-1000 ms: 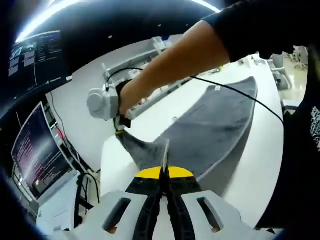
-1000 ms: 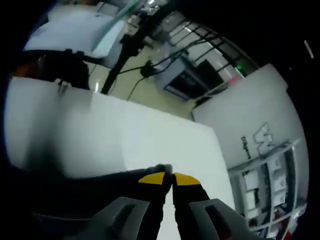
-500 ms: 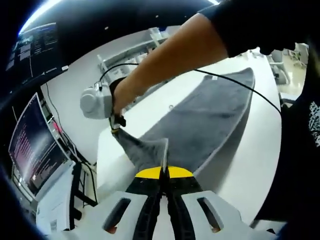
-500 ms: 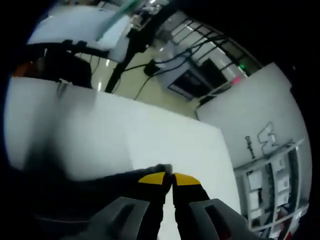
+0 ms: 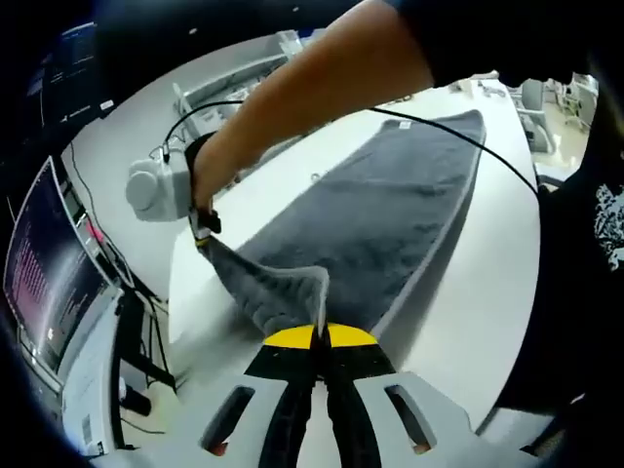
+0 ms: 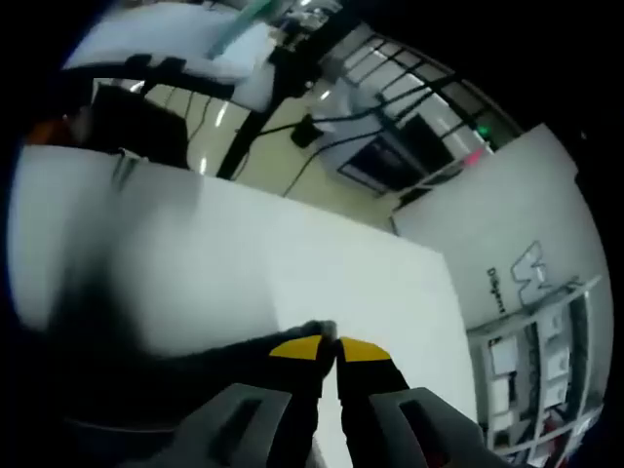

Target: Open the folded towel by lifting each exposed corner and separating the folded layers until the towel lies flat within the target outline without major curled edges

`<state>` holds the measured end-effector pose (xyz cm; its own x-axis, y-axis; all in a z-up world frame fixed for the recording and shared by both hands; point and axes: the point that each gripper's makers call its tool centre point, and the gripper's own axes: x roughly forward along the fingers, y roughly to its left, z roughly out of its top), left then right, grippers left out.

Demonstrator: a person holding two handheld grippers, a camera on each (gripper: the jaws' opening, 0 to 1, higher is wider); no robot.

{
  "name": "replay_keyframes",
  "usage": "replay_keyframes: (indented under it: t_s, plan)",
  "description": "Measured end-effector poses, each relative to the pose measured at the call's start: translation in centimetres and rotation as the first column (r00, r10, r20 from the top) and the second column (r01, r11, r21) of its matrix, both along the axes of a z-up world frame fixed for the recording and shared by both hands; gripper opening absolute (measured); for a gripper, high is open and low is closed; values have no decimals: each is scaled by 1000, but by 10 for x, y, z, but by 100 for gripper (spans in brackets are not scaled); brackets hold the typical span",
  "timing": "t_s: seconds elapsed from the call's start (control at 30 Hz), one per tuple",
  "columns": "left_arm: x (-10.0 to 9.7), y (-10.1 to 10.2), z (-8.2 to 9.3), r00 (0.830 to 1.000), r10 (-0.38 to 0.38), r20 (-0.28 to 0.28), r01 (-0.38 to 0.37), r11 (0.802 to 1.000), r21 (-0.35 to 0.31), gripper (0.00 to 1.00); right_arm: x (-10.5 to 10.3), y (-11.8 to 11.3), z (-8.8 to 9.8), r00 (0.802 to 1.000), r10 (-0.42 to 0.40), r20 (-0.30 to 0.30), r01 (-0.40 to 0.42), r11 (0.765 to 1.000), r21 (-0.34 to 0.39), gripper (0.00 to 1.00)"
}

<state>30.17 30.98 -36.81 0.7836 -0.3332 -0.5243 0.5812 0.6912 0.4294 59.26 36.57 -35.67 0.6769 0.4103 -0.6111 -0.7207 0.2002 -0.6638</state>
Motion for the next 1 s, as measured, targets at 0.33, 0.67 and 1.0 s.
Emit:
replay_keyframes:
  t_s: [0.33, 0.67, 1.0]
  plan:
    - [0, 7, -6, 1000, 4, -17, -4, 1000, 9, 2, -2, 12, -18, 1000, 7, -8, -7, 1000, 25, 0]
    - [-1, 16, 11, 996, 18, 86, -21, 999, 40, 24, -6, 22, -15, 999, 30, 26, -31, 997, 65, 14]
    - [-5, 17, 55, 966, 55, 253, -54, 998, -14, 31, -5, 44, 14, 998, 32, 46, -44, 955, 292, 98]
